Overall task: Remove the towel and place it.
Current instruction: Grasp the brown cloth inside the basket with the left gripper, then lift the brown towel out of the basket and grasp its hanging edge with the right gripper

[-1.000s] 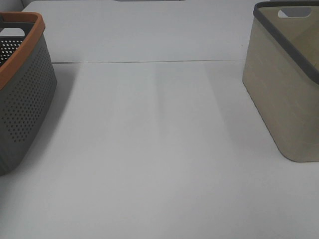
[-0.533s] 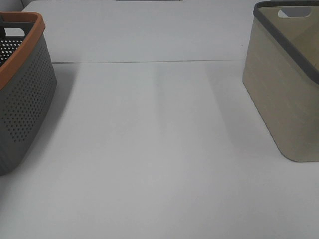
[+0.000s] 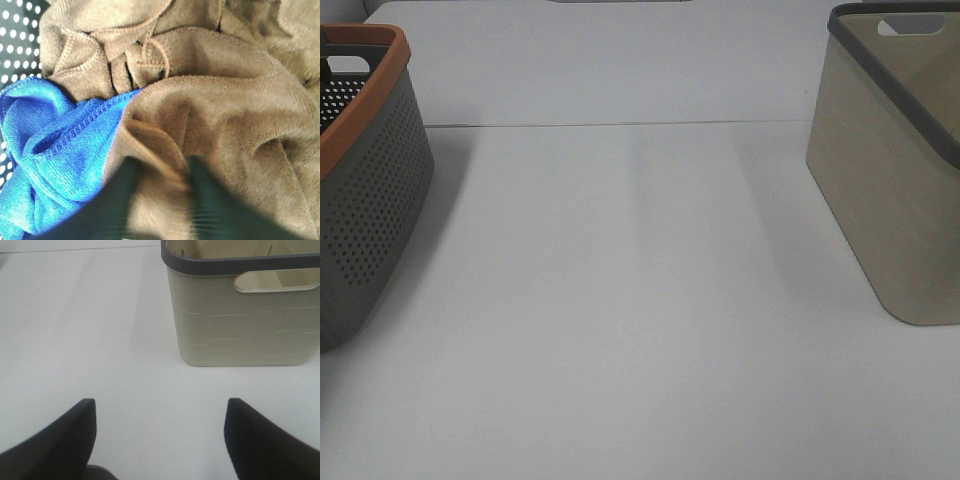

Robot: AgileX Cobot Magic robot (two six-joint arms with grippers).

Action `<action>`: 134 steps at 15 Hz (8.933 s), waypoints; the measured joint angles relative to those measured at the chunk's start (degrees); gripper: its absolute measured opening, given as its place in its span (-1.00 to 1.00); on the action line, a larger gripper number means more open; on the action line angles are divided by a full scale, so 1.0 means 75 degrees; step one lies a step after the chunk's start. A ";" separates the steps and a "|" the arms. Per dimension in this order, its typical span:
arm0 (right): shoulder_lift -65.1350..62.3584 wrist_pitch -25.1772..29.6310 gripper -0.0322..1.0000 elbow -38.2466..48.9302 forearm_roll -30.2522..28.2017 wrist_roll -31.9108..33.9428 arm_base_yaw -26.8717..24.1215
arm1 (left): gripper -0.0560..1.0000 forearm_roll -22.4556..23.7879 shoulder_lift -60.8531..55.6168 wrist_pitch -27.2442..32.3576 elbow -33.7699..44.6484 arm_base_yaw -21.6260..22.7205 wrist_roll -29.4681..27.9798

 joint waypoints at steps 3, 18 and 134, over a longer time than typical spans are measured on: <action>0.0000 0.0000 0.39 0.0000 0.0000 0.0000 0.0000 | -0.84 0.0000 0.0000 0.0008 0.0000 0.0000 0.0160; 0.0000 0.0000 0.39 0.0000 0.0000 0.0000 0.0000 | -0.89 -0.1811 -0.2666 0.0084 -0.0267 0.0000 0.0474; 1.2765 -1.1024 -0.15 -0.4148 1.0993 -1.0000 0.5027 | -0.89 -0.2689 -0.3866 -0.3621 -0.0267 -0.5722 0.1276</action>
